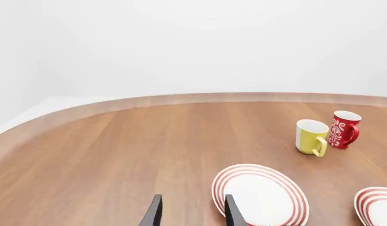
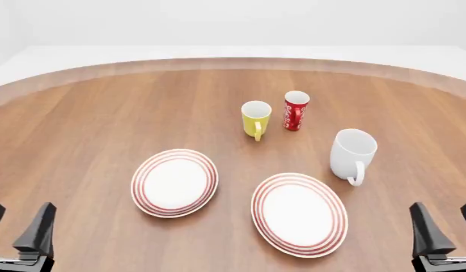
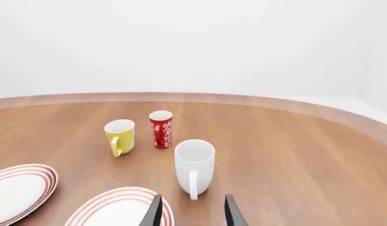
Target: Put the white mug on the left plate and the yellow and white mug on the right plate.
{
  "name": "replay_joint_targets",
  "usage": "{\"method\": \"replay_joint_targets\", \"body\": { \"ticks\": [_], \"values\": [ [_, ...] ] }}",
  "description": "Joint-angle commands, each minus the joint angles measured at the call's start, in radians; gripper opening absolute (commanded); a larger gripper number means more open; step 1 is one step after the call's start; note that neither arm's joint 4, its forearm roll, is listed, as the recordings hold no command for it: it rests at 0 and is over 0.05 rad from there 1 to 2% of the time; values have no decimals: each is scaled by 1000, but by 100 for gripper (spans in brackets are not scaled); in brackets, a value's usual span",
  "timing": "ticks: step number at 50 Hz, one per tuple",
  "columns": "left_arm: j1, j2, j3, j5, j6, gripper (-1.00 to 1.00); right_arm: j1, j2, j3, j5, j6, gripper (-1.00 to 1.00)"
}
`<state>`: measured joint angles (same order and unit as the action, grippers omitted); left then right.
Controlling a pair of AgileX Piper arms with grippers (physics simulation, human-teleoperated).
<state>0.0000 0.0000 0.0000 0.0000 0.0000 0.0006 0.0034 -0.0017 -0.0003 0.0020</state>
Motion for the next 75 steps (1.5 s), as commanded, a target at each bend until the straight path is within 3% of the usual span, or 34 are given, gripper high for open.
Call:
{"method": "replay_joint_targets", "body": {
  "ticks": [1, 15, 22, 25, 30, 40, 75],
  "values": [
    [0, 0, 0, 0, 0, 100, 2, 22, -2, -11, 0, 100],
    [0, 0, 0, 0, 0, 100, 25, 175, -19, -134, -37, 100],
    [0, 0, 0, 0, 0, 100, 37, 316, -33, -255, -35, 100],
    [0, 0, 0, 0, 0, 100, 23, 376, -36, -306, 1, 100],
    [0, 0, 0, 0, 0, 100, 20, 488, -26, -420, -12, 100],
    [0, 0, 0, 0, 0, 100, -7, 627, -42, -540, -26, 100],
    [0, 0, 0, 0, 0, 100, 5, 1065, -70, -855, -39, 100]
  ]
}}
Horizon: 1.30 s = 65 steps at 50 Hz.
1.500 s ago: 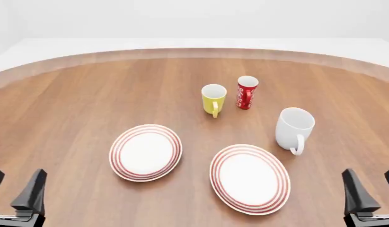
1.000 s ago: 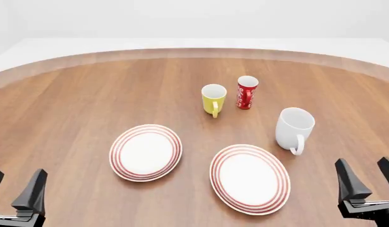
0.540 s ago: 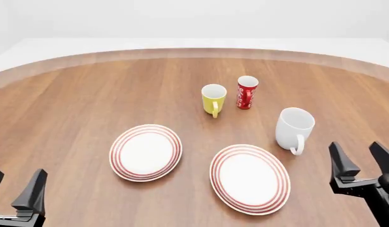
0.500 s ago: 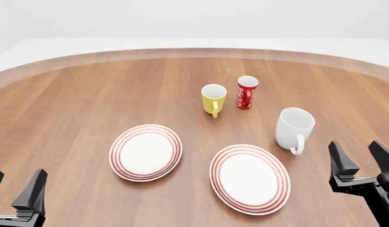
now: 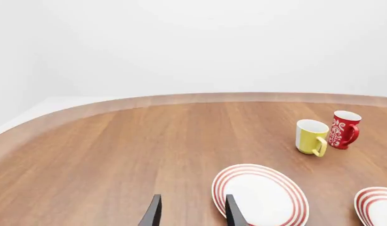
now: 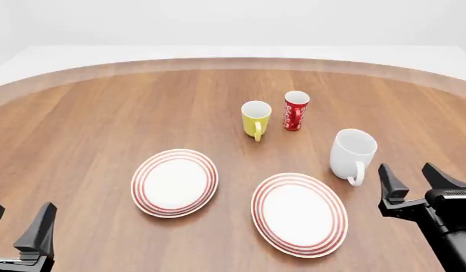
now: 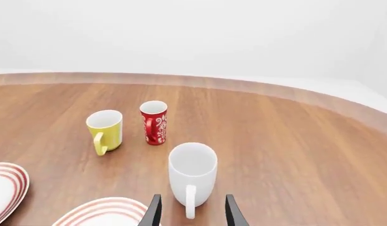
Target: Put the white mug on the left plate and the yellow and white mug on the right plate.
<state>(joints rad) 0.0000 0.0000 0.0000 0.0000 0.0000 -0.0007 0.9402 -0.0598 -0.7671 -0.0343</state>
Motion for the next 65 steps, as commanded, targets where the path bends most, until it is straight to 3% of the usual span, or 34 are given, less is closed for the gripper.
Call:
{"method": "replay_joint_targets", "body": {
  "ticks": [1, 30, 65],
  "values": [
    [0, 0, 0, 0, 0, 100, 7, 133, -12, -92, -2, 100],
    [0, 0, 0, 0, 0, 100, 23, 461, -84, -287, 13, 100],
    [0, 0, 0, 0, 0, 100, -5, 768, -165, -423, 39, 100]
  ]
}}
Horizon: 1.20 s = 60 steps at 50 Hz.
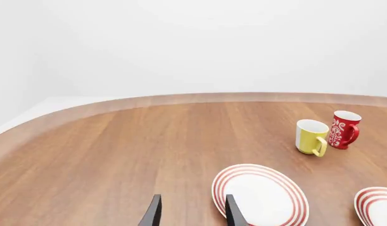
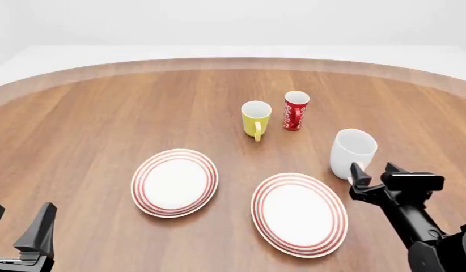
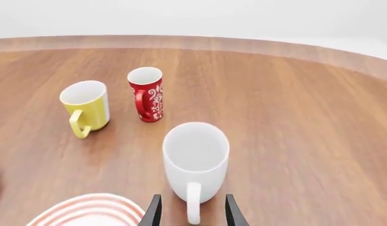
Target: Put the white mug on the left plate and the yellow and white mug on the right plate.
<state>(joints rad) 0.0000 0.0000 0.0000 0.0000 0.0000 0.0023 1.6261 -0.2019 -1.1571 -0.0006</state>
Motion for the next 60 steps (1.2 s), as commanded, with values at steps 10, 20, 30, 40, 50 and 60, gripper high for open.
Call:
{"method": "replay_joint_targets", "body": {
  "ticks": [10, 20, 30, 40, 50, 60],
  "values": [
    [0, 0, 0, 0, 0, 100, -16, 153, -57, -42, 6, 100],
    [0, 0, 0, 0, 0, 100, -12, 217, -94, -42, 7, 100],
    [0, 0, 0, 0, 0, 100, -7, 262, -124, -33, 7, 100],
    [0, 0, 0, 0, 0, 100, 4, 296, -122, -41, 10, 100],
    [0, 0, 0, 0, 0, 100, 9, 307, -125, -28, 11, 100],
    [0, 0, 0, 0, 0, 100, -5, 247, -102, -16, 13, -100]
  ]
}}
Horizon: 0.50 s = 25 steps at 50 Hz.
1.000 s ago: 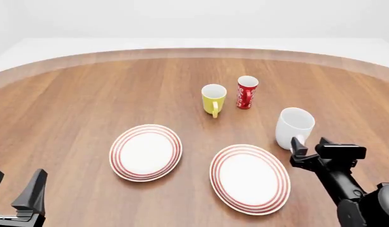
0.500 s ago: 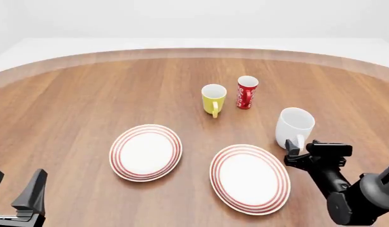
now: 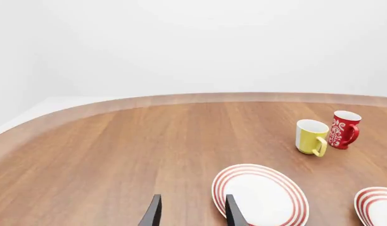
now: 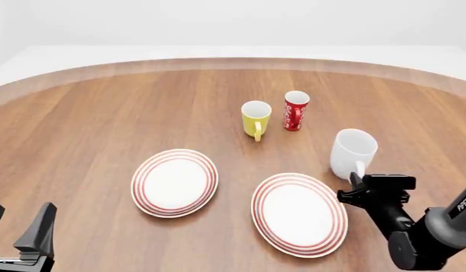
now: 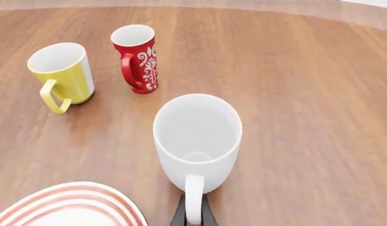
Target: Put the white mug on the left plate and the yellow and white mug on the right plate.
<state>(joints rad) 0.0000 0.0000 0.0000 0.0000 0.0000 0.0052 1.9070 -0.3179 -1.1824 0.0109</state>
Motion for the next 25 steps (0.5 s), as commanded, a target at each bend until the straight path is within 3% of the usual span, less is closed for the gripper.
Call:
{"method": "replay_joint_targets", "body": {
  "ticks": [1, 5, 20, 24, 25],
  "values": [
    [0, 0, 0, 0, 0, 100, -10, -41, 17, 9, 2, -100],
    [0, 0, 0, 0, 0, 100, -8, -49, 44, -27, 0, -100],
    [0, 0, 0, 0, 0, 100, 21, -130, 55, -2, 0, -100],
    [0, 0, 0, 0, 0, 100, 39, -211, 97, 12, -6, -100],
    [0, 0, 0, 0, 0, 100, 97, -393, 158, 78, -27, -100]
  ]
}}
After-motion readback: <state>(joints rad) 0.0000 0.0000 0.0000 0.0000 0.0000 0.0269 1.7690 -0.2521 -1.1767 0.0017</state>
